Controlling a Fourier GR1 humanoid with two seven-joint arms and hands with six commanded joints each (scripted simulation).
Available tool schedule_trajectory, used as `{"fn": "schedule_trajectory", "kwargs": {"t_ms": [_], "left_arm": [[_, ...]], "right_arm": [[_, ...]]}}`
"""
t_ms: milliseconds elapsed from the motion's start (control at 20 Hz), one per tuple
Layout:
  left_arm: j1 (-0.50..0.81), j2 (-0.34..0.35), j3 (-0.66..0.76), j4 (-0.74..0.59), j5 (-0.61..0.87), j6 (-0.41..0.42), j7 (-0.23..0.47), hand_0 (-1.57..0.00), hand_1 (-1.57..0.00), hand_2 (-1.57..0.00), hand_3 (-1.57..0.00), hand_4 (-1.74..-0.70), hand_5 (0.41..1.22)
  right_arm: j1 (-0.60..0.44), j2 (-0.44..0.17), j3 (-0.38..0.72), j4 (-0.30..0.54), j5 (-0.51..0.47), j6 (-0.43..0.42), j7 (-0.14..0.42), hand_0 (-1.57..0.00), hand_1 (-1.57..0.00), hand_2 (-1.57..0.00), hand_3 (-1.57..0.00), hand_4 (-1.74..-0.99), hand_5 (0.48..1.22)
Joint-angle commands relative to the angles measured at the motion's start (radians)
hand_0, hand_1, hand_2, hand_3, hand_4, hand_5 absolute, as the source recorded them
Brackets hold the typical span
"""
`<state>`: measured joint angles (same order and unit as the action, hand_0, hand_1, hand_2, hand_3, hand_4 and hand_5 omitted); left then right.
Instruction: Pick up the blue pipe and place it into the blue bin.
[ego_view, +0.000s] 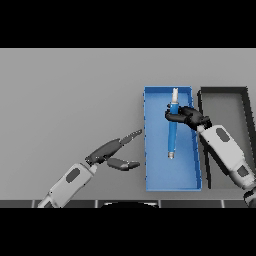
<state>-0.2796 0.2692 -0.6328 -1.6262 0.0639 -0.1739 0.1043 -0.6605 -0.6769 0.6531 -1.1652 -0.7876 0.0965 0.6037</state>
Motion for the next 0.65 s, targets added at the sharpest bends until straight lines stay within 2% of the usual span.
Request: {"fn": "schedule_trajectory", "kwargs": {"t_ms": [0, 250, 450, 600], "left_arm": [[0.002, 0.005, 0.000, -0.008, 0.001, -0.001, 0.002, 0.00, 0.00, 0.00, 0.00, -0.83, 0.471], [0.005, 0.018, 0.005, -0.019, 0.006, -0.004, 0.012, 0.00, 0.00, 0.00, 0.00, -0.83, 0.472], [0.013, 0.005, -0.012, 0.003, -0.020, 0.005, 0.005, 0.00, 0.00, 0.00, 0.00, -0.83, 0.472], [0.004, 0.002, -0.009, 0.013, -0.028, 0.010, -0.012, 0.00, 0.00, 0.00, 0.00, -0.83, 0.474]], "right_arm": [[-0.001, -0.003, 0.001, -0.006, 0.003, -0.004, 0.001, -0.12, -0.09, -0.09, -0.05, -1.189, 0.880], [0.004, 0.009, 0.016, -0.005, 0.030, -0.044, 0.000, -0.04, -0.03, -0.03, -0.02, -1.182, 0.795], [0.007, -0.003, 0.014, -0.015, 0.033, -0.030, -0.024, -0.02, -0.01, -0.01, -0.01, -1.186, 0.772], [-0.002, 0.009, 0.014, 0.002, 0.032, -0.025, -0.020, -0.02, -0.01, -0.01, -0.01, -1.186, 0.769]]}}
